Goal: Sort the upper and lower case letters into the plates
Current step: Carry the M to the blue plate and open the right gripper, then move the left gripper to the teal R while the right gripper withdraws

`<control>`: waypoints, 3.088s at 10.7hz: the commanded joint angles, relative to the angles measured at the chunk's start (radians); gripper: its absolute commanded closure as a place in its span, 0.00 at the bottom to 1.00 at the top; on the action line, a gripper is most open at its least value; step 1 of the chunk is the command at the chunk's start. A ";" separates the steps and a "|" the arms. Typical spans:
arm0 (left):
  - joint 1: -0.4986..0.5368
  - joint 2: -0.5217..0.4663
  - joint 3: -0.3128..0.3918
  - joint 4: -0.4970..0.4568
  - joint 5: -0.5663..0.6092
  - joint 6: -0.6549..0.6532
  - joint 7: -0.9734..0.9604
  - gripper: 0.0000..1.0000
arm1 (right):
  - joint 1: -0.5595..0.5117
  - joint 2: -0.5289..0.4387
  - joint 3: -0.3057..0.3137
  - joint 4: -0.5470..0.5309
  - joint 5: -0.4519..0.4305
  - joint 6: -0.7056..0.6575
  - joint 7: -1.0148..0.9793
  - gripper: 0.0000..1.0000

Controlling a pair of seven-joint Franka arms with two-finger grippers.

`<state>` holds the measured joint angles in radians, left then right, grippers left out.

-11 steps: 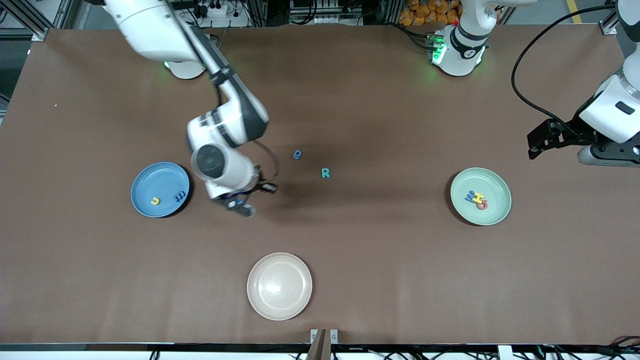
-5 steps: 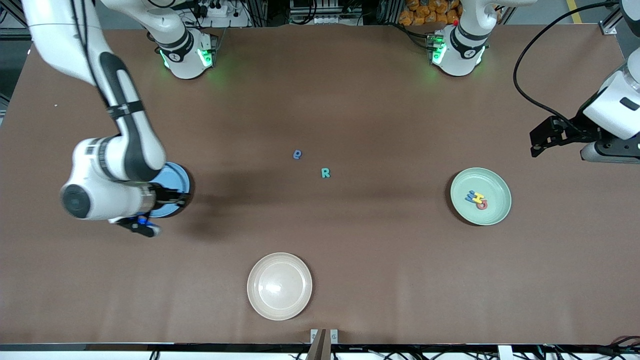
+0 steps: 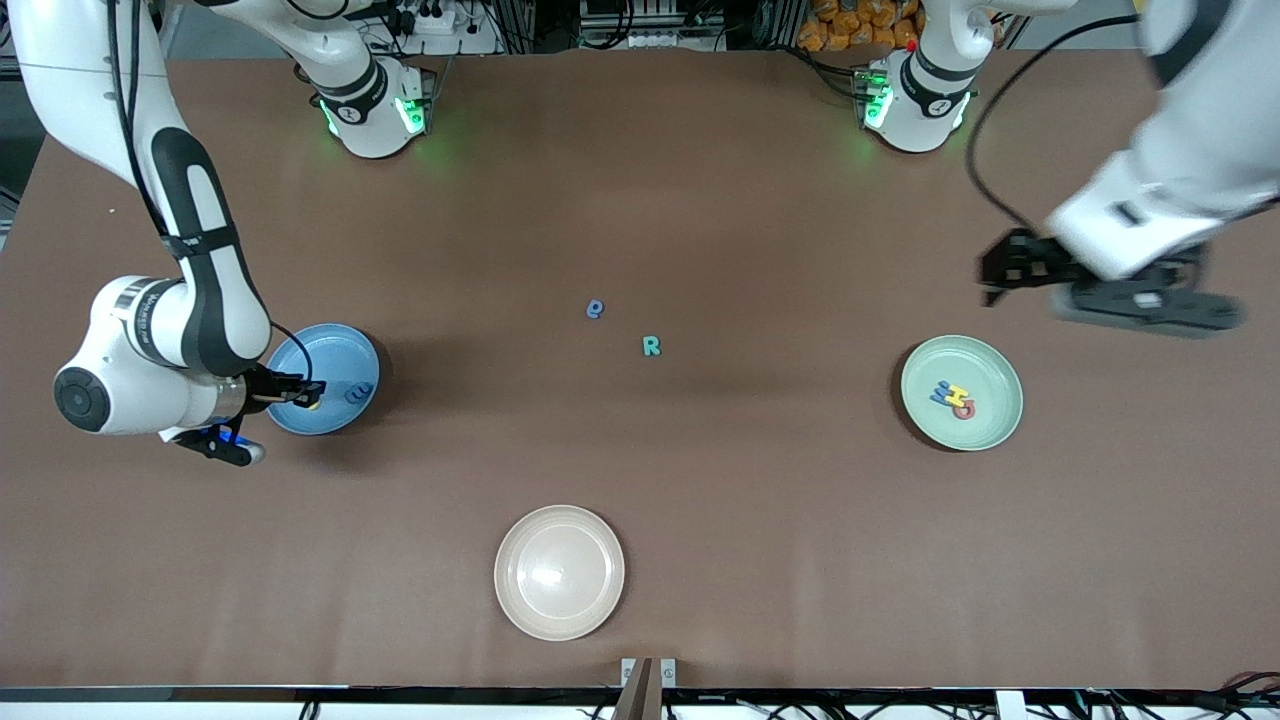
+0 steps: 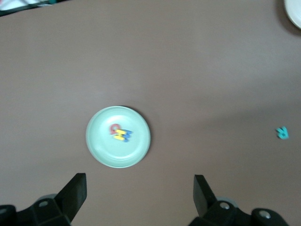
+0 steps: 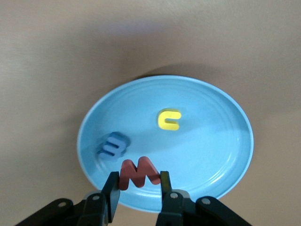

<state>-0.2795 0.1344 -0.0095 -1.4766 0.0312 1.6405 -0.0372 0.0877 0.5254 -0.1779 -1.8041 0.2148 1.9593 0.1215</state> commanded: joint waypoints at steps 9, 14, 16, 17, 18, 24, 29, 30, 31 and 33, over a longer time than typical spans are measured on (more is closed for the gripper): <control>-0.361 0.300 -0.046 -0.056 -0.085 0.228 -0.367 0.00 | -0.016 -0.018 0.012 -0.049 0.000 0.038 0.004 0.00; -0.498 0.473 -0.046 -0.096 -0.086 0.438 -0.862 0.00 | 0.000 -0.067 0.012 0.000 0.000 -0.033 0.012 0.00; -0.520 0.534 -0.046 -0.114 -0.085 0.533 -0.894 0.00 | 0.055 -0.085 0.012 0.002 0.000 -0.033 0.111 0.00; -0.520 0.536 -0.046 -0.161 -0.083 0.615 -0.892 0.00 | 0.088 -0.085 0.012 0.003 -0.002 -0.025 0.169 0.00; -0.520 0.536 -0.046 -0.201 -0.082 0.678 -0.889 0.00 | 0.102 -0.085 0.014 0.008 0.000 -0.023 0.196 0.00; -0.518 0.564 -0.046 -0.214 -0.071 0.740 -0.875 0.00 | 0.253 -0.090 0.023 0.011 0.026 -0.022 0.426 0.00; -0.518 0.599 -0.044 -0.199 -0.066 0.769 -0.845 0.18 | 0.346 -0.091 0.021 0.003 0.087 -0.004 0.507 0.00; -0.518 0.602 -0.044 -0.194 -0.068 0.769 -0.828 0.22 | 0.346 -0.091 0.021 0.002 0.087 -0.003 0.507 0.00; -0.518 0.610 -0.044 -0.194 -0.066 0.769 -0.823 0.28 | 0.346 -0.091 0.021 0.002 0.087 -0.002 0.507 0.00; -0.520 0.617 -0.043 -0.192 -0.057 0.769 -0.823 0.36 | 0.371 -0.090 0.021 0.000 0.087 0.024 0.536 0.00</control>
<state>-0.7932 0.7369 -0.0593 -1.6819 -0.0303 2.3997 -0.8815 0.4375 0.4521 -0.1544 -1.7866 0.2883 1.9602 0.6232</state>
